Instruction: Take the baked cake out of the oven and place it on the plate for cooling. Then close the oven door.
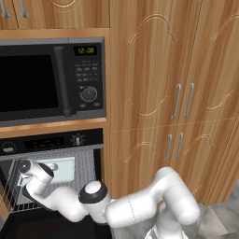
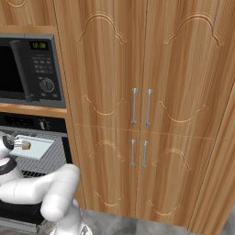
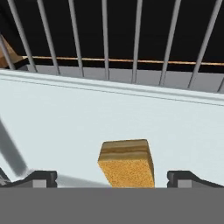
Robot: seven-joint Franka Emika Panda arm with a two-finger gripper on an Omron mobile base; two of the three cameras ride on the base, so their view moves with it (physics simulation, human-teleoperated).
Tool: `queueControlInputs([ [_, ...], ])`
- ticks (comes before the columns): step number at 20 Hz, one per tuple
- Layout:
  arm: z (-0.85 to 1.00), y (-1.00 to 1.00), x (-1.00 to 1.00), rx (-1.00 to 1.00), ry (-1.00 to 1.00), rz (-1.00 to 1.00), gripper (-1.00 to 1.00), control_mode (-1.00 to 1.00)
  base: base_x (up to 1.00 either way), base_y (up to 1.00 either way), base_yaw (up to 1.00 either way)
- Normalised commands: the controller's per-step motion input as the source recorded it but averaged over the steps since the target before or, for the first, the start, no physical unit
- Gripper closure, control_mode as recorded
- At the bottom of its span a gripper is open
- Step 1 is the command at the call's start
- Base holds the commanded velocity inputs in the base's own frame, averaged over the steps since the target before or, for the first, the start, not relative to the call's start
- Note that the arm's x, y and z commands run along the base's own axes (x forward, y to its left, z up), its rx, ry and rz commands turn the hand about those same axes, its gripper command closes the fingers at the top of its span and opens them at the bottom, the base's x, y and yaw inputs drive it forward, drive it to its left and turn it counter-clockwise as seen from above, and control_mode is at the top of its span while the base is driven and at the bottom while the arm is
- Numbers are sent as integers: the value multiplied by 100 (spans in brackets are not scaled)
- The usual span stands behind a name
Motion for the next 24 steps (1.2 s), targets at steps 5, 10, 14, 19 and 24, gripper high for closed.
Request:
queueControlInputs([
  [5,-33,2,3,0,-11,0,-100,-100,0,0,0],
  [10,-39,-1,4,0,-2,0,-100,-100,0,0,0],
  [14,-40,-5,0,0,0,0,-100,-100,0,0,0],
  [19,-42,-9,0,0,0,2,-100,-100,0,0,0],
  [24,-44,-12,0,0,0,4,-100,-100,0,0,0],
])
